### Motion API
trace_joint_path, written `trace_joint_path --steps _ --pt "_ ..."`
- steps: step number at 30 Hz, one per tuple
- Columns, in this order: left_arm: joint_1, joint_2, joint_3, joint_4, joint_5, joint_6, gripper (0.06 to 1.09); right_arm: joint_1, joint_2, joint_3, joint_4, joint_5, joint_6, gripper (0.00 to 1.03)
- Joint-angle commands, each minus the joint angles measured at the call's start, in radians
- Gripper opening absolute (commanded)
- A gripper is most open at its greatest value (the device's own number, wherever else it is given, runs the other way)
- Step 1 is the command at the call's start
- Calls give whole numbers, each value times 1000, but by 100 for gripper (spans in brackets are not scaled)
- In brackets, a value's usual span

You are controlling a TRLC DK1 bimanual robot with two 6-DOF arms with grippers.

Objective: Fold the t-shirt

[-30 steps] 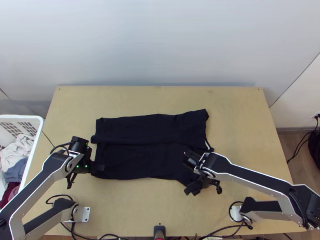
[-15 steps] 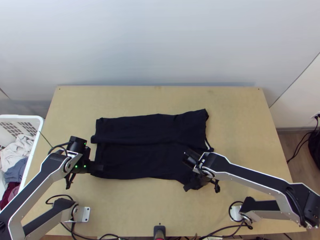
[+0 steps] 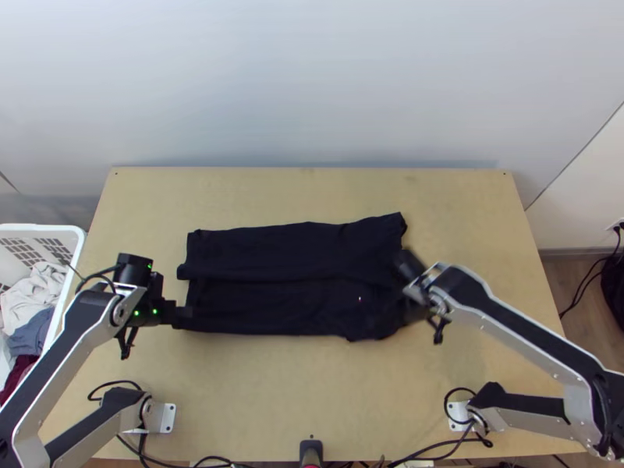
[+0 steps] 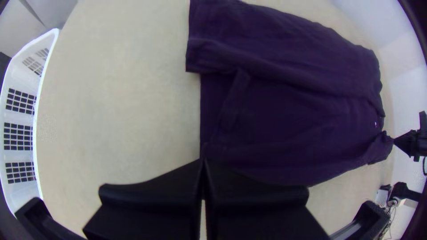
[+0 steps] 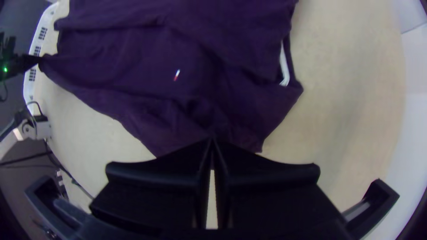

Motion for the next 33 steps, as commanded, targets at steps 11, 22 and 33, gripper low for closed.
trace_joint_path --steps 11,22,33 --pt "69 251 389 72 6 -71 10 -237 159 377 50 0 -27 3" --pt "118 573 717 104 2 -74 10 -294 429 650 55 0 -32 3" --pt "124 763 808 157 -4 -83 10 -331 670 828 55 2 -44 3"
